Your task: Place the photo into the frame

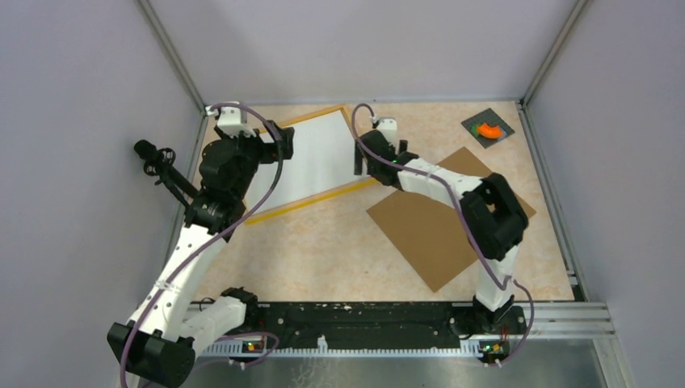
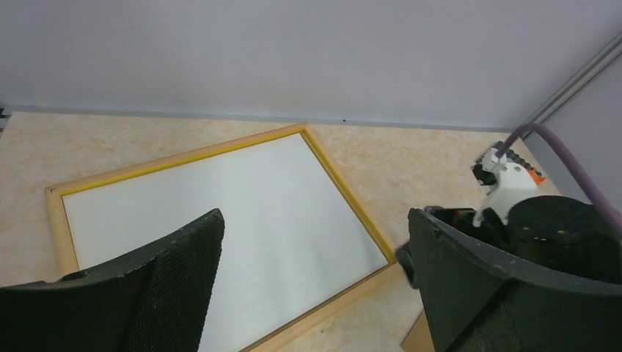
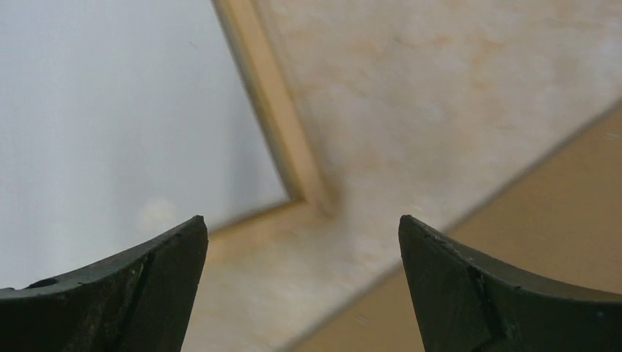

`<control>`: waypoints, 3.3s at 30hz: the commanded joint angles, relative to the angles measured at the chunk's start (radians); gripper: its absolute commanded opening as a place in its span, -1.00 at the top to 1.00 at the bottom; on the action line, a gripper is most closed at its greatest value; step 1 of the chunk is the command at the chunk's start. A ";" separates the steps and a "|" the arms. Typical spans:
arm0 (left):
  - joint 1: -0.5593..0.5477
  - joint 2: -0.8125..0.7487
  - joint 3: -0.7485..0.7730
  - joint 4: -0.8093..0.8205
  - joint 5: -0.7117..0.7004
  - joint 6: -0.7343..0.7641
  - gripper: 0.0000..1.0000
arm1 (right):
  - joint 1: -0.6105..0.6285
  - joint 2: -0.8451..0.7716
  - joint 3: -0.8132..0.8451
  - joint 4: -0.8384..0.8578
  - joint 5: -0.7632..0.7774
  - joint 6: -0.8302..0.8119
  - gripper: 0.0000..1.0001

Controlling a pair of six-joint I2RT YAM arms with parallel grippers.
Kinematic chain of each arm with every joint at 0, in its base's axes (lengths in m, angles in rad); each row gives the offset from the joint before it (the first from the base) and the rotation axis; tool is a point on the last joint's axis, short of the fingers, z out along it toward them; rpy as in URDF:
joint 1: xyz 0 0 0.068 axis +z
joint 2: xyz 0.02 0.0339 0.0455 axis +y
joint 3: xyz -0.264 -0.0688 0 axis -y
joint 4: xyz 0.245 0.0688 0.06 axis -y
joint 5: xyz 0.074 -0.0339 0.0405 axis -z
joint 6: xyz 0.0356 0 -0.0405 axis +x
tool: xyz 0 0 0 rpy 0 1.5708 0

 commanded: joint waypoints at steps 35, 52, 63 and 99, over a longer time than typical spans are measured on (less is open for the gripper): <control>-0.447 0.925 0.334 -0.166 0.179 -0.078 -0.83 | -0.646 -1.018 -0.944 -0.329 -0.209 0.263 -0.93; -0.453 1.092 0.455 -0.324 0.360 -0.126 -0.80 | -0.646 -1.027 -1.023 -0.257 -0.314 0.273 -0.93; -0.397 1.019 0.411 -0.131 0.834 -0.320 -0.58 | -0.646 -1.082 -1.098 -0.212 -0.538 0.333 -0.92; -0.398 0.987 0.284 -0.227 0.529 -0.155 -0.66 | -0.644 -1.111 -1.004 -0.630 -0.420 0.411 -0.98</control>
